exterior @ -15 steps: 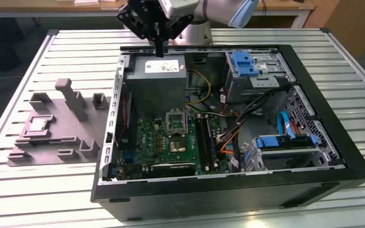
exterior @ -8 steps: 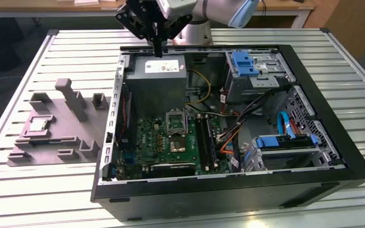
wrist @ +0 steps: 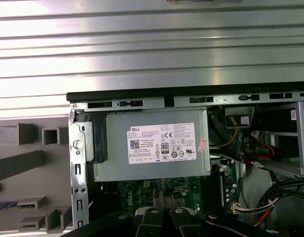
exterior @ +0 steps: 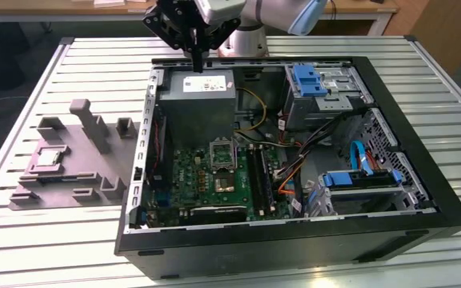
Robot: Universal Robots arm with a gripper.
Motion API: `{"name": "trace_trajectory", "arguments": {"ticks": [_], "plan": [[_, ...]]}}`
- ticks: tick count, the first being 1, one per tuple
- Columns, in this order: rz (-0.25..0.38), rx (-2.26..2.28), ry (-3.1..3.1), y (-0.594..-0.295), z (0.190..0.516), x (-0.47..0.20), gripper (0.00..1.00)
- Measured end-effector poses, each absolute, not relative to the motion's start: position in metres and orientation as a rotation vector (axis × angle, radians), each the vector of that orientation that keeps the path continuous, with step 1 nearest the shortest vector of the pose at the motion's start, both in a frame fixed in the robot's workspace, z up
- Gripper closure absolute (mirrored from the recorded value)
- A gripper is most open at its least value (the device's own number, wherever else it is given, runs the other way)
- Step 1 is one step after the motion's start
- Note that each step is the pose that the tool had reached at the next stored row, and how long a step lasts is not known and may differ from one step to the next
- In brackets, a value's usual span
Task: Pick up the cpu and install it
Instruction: 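Reach for the cpu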
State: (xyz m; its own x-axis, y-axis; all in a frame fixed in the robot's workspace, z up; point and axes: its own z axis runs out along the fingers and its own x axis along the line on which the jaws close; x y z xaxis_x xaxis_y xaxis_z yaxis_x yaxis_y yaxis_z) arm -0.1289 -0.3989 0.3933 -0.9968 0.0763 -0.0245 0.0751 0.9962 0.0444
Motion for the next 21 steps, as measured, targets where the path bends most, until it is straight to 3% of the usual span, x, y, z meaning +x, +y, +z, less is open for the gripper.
{"name": "trace_trajectory", "arguments": {"ticks": [21], "plan": [[0.068,0.118,3.112,-0.3989,0.3933,-0.1347,0.89]]}}
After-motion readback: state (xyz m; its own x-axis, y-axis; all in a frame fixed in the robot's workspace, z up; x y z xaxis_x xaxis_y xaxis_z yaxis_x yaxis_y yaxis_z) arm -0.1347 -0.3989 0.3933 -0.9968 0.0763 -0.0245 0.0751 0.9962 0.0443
